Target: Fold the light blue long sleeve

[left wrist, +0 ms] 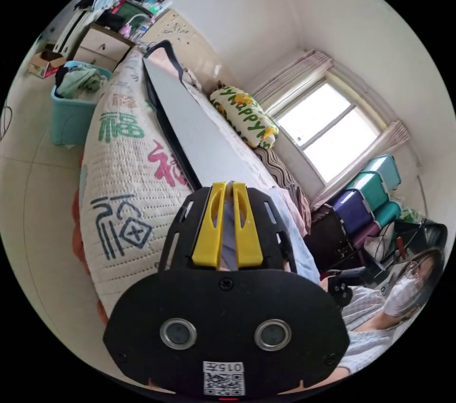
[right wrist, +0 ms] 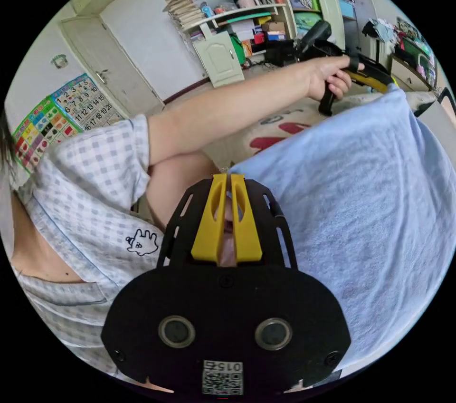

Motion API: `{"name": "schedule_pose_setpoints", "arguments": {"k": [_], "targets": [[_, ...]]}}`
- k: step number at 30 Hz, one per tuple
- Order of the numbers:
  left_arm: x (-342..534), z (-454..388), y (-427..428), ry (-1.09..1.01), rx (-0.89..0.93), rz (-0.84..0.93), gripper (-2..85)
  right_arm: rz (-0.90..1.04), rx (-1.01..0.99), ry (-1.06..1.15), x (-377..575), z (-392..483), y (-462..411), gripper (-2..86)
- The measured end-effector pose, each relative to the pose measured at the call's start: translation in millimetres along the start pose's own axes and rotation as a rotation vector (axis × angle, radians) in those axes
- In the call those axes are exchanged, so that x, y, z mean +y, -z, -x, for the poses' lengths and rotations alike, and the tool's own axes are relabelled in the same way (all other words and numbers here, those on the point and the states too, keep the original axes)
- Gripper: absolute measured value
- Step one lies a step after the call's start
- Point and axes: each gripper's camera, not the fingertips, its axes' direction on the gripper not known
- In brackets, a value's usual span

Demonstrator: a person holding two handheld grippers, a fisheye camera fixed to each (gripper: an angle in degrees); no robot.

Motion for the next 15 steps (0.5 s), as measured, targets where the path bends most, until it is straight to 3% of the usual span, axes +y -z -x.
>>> {"name": "schedule_pose_setpoints", "arguments": {"k": [3,7,10,12,15], "targets": [[8,14,12,0.084,0.135,-0.077,4.9,-0.013,-0.040,-0.026,-5,-6,-12,0.3],[12,4,28,0.082,0.073,-0.131,11.2,-0.027,-0.034,-0.007,-12,-3,-21,0.3],[8,-9,13,0.053,0.043,-0.034,14.5,-0.013,0.002,0.005,-19,1,-34,0.3],[7,-21,-15,0.009,0.021,0.074,13.4,-0.006,0.022,0.016,-26,4,-41,0.4],[9,-34,-33,-0.039,0.034,0.074,9.5,0.000,0.045,0.040,-33,9,-49,0.3]]}}
